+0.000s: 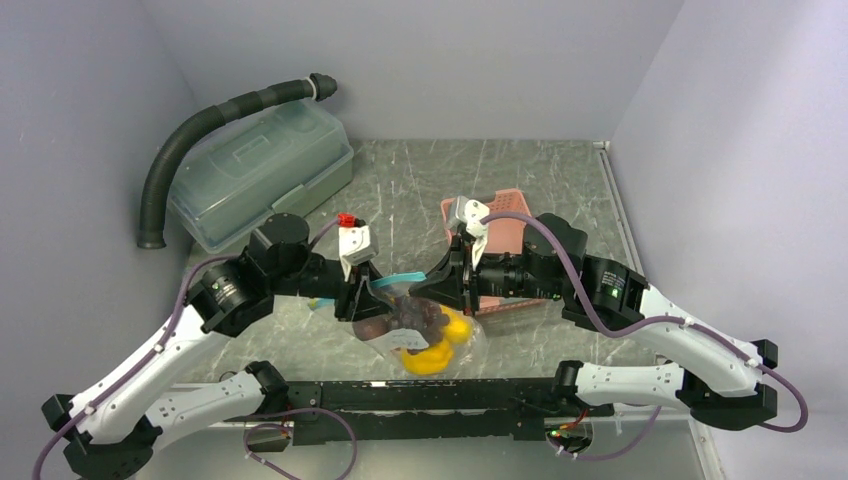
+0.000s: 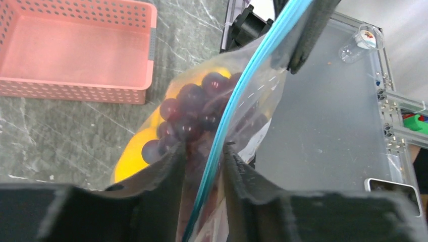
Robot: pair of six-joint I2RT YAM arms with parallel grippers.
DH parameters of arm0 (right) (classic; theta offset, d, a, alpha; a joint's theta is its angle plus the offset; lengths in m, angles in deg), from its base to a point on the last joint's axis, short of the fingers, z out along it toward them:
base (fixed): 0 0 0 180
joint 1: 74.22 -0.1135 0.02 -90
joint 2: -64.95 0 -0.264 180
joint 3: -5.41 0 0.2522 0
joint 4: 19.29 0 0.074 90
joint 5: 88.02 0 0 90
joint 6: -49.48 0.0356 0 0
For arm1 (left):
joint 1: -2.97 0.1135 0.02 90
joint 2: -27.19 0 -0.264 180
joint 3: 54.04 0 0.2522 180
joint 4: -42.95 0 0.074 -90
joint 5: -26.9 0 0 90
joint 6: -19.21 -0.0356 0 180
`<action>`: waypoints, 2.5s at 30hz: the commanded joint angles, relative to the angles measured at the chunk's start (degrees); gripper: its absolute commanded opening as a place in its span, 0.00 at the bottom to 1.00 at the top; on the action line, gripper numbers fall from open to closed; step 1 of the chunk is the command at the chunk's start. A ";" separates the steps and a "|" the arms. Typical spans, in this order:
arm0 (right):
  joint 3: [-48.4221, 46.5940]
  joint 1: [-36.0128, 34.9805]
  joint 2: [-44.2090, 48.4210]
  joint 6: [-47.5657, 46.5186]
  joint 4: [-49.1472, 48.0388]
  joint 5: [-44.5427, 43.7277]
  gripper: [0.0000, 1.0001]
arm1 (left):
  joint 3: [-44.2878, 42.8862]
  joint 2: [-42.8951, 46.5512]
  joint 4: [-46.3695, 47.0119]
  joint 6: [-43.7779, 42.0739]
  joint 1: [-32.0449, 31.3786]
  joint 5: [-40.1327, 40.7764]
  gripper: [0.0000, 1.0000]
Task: Place the food in the zip-top bag and seal the zipper
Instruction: Place the zipper food storage bag at the center of the board.
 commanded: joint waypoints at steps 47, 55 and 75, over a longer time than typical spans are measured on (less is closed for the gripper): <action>14.91 0.02 18.31 2.36 -0.60 -36.43 0.64 | -10.43 -19.58 -0.58 -14.65 -0.08 63.34 0.00; 14.89 0.10 18.73 0.98 -0.97 -34.82 0.64 | -9.53 -30.62 9.61 -25.59 -0.01 77.73 0.00; 16.17 0.15 22.84 -1.09 0.01 -35.50 0.69 | -11.24 -47.68 2.87 -8.50 -8.18 70.66 0.00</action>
